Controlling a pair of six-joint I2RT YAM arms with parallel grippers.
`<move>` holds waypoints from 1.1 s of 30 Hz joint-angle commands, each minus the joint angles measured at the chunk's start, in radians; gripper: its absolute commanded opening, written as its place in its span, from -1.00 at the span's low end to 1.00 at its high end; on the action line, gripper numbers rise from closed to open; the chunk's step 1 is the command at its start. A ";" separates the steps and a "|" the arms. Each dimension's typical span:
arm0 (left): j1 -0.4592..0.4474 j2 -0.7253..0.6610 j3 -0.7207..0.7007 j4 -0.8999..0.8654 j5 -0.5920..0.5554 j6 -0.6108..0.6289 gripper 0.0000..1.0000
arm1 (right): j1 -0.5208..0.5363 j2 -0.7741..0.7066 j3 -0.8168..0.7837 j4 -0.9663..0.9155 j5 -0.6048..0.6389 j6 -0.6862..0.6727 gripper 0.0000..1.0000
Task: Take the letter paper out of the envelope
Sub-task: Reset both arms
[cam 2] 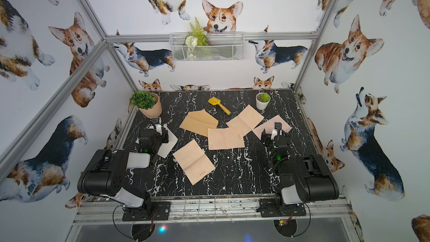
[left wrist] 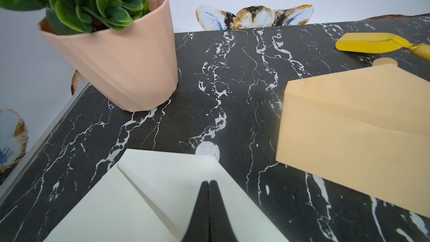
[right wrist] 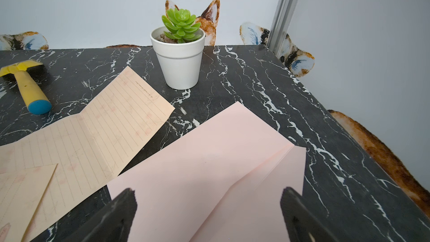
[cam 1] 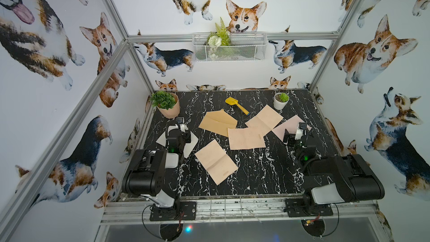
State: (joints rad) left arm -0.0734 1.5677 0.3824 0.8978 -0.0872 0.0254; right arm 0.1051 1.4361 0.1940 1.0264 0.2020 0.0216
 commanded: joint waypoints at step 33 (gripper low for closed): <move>-0.005 0.002 0.001 0.026 -0.010 0.007 1.00 | 0.002 0.002 -0.001 0.044 0.004 -0.014 1.00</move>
State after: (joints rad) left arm -0.0792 1.5681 0.3809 0.8986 -0.0925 0.0227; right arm 0.1051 1.4368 0.1940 1.0267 0.2020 0.0212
